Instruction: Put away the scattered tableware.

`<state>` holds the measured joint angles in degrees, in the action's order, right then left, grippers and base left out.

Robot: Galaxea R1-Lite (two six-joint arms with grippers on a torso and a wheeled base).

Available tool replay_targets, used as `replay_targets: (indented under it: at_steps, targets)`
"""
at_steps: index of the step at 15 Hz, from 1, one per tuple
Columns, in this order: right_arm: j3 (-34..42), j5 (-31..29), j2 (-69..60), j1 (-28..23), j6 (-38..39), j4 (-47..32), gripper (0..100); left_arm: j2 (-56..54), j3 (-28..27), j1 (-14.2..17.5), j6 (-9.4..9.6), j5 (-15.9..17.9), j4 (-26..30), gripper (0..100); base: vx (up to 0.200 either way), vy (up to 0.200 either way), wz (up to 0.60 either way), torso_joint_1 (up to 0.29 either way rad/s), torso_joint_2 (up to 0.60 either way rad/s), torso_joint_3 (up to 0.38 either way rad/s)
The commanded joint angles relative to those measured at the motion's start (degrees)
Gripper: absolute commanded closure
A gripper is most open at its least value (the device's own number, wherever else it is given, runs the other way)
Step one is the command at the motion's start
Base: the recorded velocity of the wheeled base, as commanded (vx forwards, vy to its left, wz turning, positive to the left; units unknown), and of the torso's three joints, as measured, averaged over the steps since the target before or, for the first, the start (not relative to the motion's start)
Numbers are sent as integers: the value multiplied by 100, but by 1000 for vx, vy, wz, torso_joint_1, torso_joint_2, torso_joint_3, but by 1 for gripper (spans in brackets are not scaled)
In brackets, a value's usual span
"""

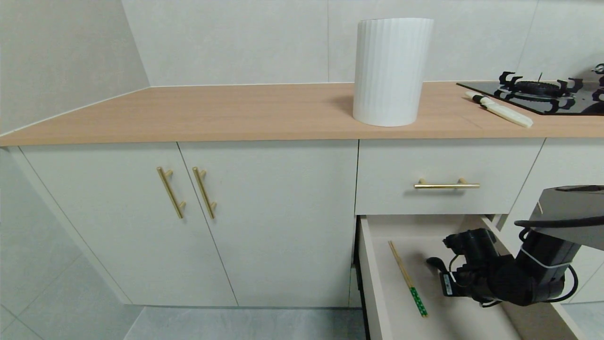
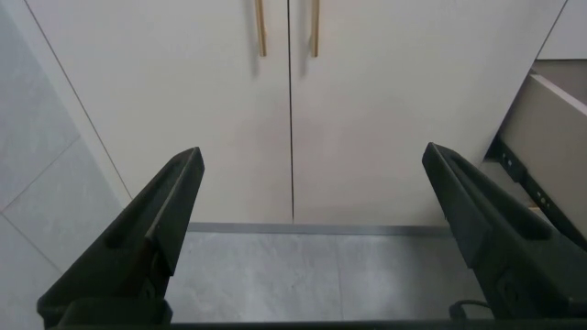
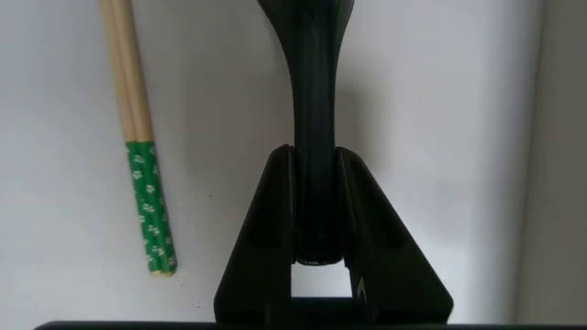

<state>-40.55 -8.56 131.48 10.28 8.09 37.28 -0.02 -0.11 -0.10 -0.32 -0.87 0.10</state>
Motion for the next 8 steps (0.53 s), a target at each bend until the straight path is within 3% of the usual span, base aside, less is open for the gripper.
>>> replay_targets:
  at_steps: [1, 6, 7, 8]
  targets:
    - [-6, -6, 62, 1, -1, -1, 100, 2, 2, 1, -3, -1, -1, 0, 0, 0, 0, 0, 0, 0]
    - [12, -93, 36, 1, -1, 60, 100, 2, -7, 1, -3, -1, -1, 0, 0, 0, 0, 0, 0, 0]
    - [12, -102, 45, 1, -1, 113, 0, 2, -7, 1, -3, -1, -1, 0, 0, 0, 0, 0, 0, 0]
    - [12, -102, 45, 1, -1, 113, 0, 2, -7, 1, -3, -1, -1, 0, 0, 0, 0, 0, 0, 0]
